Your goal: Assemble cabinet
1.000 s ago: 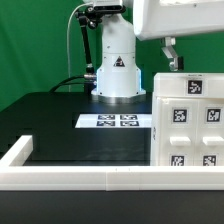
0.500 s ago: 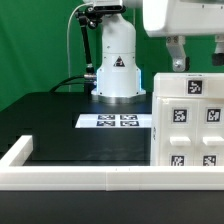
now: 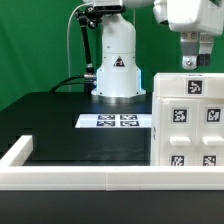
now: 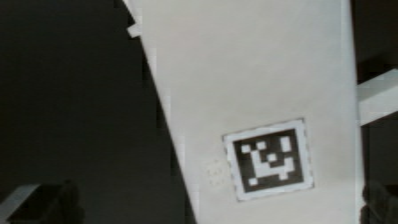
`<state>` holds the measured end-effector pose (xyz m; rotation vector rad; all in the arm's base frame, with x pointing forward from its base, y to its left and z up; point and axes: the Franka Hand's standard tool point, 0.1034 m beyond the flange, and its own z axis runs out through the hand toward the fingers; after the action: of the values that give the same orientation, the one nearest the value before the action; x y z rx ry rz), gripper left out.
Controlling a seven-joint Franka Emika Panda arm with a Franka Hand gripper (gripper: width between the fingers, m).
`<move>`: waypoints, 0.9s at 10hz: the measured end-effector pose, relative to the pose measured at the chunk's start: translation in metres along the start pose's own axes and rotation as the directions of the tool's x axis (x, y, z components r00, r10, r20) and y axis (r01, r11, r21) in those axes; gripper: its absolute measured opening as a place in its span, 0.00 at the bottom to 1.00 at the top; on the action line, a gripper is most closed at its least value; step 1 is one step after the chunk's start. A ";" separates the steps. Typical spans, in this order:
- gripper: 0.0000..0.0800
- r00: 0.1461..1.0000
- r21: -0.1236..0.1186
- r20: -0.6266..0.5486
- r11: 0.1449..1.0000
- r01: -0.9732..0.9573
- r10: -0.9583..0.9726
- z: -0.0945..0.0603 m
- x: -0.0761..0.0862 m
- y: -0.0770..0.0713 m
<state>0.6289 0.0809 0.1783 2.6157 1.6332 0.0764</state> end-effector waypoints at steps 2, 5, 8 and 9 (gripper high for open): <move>1.00 0.991 -0.006 0.025 0.991 0.135 -0.134 0.001 0.001 -0.004; 1.00 0.988 -0.012 0.025 0.988 0.151 -0.151 0.009 0.006 -0.014; 1.00 0.989 -0.016 0.022 0.989 0.145 -0.145 0.019 0.005 -0.020; 1.00 0.989 -0.016 0.022 0.989 0.144 -0.143 0.019 0.004 -0.019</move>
Offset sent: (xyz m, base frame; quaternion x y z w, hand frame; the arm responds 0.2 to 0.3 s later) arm -0.0112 0.0178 -0.0043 0.0055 -0.0007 -0.0292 0.9996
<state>0.6147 0.0929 0.1577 2.4690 1.7994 0.0560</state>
